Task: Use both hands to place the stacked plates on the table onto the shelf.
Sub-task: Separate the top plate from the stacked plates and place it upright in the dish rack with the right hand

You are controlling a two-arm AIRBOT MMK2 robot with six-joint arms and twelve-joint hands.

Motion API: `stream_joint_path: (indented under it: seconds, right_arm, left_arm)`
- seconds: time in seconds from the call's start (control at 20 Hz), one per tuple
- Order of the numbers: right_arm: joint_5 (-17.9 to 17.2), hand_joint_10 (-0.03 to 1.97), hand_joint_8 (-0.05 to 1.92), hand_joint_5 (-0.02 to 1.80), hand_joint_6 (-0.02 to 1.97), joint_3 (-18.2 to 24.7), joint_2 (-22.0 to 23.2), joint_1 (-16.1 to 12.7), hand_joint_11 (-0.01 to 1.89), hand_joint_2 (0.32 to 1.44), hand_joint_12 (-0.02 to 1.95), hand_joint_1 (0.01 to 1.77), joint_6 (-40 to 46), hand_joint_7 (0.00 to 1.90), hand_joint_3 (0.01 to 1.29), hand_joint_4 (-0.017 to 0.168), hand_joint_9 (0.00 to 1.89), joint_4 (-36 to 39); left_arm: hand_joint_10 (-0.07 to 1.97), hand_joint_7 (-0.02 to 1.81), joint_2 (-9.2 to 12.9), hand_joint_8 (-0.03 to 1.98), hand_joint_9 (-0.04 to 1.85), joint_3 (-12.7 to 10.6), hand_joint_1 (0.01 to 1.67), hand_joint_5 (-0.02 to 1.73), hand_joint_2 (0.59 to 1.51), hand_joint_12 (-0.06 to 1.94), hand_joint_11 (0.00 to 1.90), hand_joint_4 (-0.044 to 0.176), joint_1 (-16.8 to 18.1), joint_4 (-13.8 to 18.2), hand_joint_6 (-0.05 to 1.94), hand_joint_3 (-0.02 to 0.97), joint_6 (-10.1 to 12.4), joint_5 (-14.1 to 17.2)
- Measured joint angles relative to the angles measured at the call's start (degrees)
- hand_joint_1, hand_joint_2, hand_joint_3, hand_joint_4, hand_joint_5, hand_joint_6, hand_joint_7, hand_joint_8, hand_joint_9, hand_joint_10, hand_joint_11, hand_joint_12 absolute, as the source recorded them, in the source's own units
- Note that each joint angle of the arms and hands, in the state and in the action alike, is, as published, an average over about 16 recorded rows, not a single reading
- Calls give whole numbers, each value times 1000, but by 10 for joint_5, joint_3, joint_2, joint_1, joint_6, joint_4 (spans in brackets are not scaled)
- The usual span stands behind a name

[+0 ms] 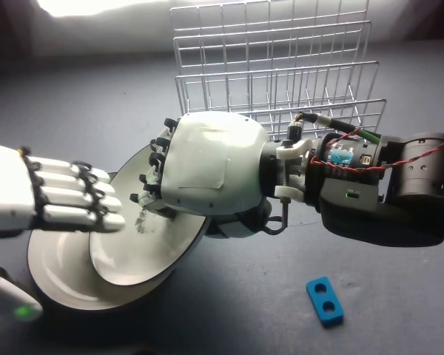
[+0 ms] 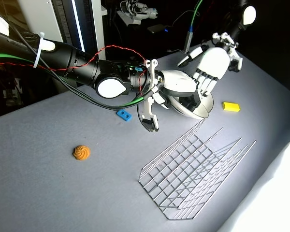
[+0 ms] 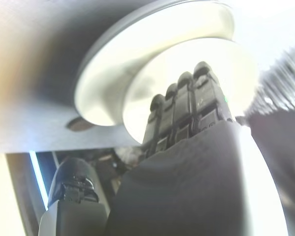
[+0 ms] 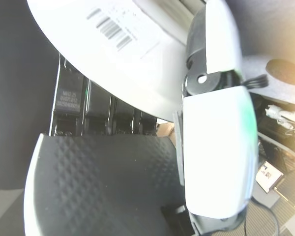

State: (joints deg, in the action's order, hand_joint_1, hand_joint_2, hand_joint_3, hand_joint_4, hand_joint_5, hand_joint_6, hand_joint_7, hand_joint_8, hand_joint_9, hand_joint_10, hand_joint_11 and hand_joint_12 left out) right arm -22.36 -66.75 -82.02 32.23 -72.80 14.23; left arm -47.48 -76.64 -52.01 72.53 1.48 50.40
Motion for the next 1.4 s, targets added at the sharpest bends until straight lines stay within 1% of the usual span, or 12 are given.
stream_joint_path:
  seconds: [0.15, 0.25, 0.5, 0.75, 0.9, 1.05, 1.4]
  right_arm:
    - [4, 996, 697, 806, 932, 8, 3, -7, 814, 957, 1052, 1193, 1, 914, 15, -5, 934, -1]
    - [7, 1049, 717, 819, 965, 15, 6, -13, 812, 958, 1060, 1208, 1, 932, 16, -4, 941, -3]
    - [16, 1031, 740, 858, 1020, 41, 19, -32, 811, 960, 1041, 1252, 2, 986, 16, -3, 961, -5]
    - [23, 1037, 779, 896, 1075, 79, 42, -51, 805, 969, 1029, 1296, 3, 1027, 16, 0, 967, -13]
    - [25, 1031, 803, 911, 1086, 101, 58, -61, 803, 979, 1017, 1319, 3, 1038, 16, 1, 965, -23]
    - [26, 1016, 813, 916, 1085, 122, 75, -69, 812, 989, 1008, 1331, 3, 1048, 16, 1, 970, -34]
    - [31, 995, 814, 914, 1068, 160, 116, -90, 831, 1008, 1019, 1346, 0, 1052, 16, -1, 982, -85]
  left_arm:
    - [6, 22, 26, 6, 22, 6, 22, 29, 1117, -2, 15, 1, 19, 3, 22, 19, 16, 3]
    - [6, 21, 45, 7, 22, 11, 22, 29, 1116, -2, 14, 1, 32, 5, 22, 19, 28, 7]
    - [7, 21, 92, 7, 22, 21, 22, 31, 1112, -2, 14, 2, 60, 14, 18, 20, 61, 18]
    - [7, 25, 128, 6, 22, 30, 22, 40, 1108, -2, 14, 2, 87, 22, 14, 19, 86, 27]
    - [7, 29, 143, 6, 22, 34, 21, 44, 1106, -2, 14, 2, 97, 31, 12, 19, 95, 32]
    - [7, 31, 153, 6, 22, 36, 21, 47, 1107, -2, 15, 1, 103, 37, 12, 19, 100, 34]
    - [6, 28, 162, 6, 21, 41, 22, 40, 1110, -1, 14, 0, 111, 49, 12, 20, 104, 35]
